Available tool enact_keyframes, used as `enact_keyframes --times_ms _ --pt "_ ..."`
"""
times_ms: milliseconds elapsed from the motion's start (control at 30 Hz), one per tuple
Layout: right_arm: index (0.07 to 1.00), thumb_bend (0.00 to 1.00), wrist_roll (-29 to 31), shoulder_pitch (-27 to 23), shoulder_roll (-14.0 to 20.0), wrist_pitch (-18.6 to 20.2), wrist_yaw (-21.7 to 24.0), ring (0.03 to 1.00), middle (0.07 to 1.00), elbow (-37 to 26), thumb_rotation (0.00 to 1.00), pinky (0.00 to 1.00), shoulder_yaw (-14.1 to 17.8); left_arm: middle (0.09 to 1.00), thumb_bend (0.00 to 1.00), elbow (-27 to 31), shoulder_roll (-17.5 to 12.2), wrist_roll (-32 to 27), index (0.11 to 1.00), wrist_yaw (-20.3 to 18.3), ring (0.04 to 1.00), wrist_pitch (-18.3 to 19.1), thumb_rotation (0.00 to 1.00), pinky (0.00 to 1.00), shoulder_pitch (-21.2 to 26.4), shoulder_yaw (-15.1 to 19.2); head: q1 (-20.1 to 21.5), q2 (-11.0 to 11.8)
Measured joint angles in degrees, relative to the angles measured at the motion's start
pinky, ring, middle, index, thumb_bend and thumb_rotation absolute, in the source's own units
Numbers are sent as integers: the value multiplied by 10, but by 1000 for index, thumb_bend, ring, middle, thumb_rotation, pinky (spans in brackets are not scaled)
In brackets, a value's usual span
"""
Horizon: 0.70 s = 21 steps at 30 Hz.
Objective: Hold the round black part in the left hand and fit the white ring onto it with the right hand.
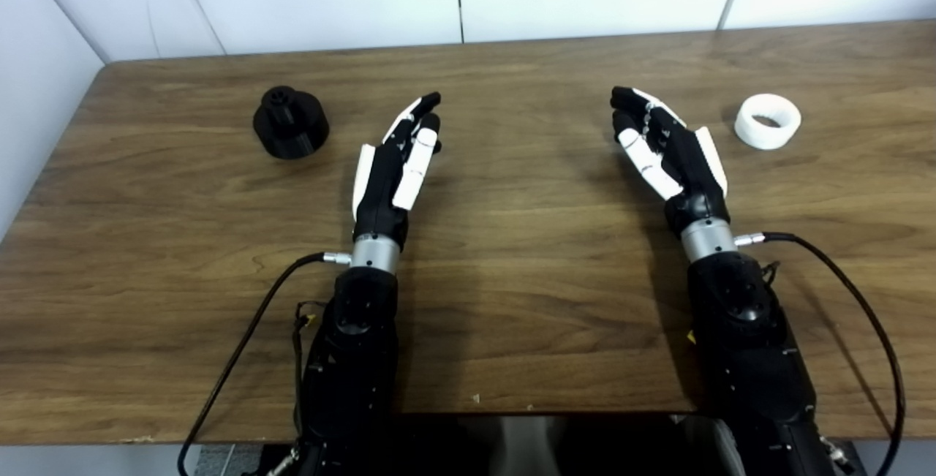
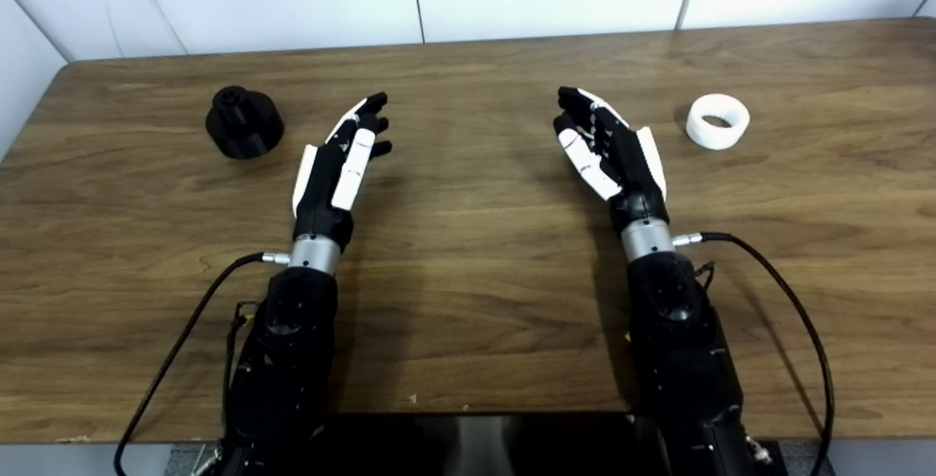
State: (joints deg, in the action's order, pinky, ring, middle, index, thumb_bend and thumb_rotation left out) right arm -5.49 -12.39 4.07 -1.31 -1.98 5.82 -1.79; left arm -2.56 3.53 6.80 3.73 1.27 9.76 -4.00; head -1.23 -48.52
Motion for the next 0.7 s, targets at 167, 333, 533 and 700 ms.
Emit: enact_keyframes --times_ms 167,333,533,700 --pt "808 447 1 0 0 0 0 835 830 0 601 780 1 935 596 0 0 -1 857 0 889 0 856 818 0 1 1 0" --pt "809 453 2 1 0 0 0 836 833 0 624 788 2 933 608 0 1 -3 856 0 890 0 857 825 0 2 2 0" --pt "804 455 1 1 0 0 0 831 829 0 618 787 1 928 604 0 1 -3 853 0 886 0 846 816 0 3 3 -1" --pt "801 454 -1 1 0 0 0 831 827 0 601 781 1 920 589 0 1 -3 848 0 878 0 819 806 0 3 -1 0"
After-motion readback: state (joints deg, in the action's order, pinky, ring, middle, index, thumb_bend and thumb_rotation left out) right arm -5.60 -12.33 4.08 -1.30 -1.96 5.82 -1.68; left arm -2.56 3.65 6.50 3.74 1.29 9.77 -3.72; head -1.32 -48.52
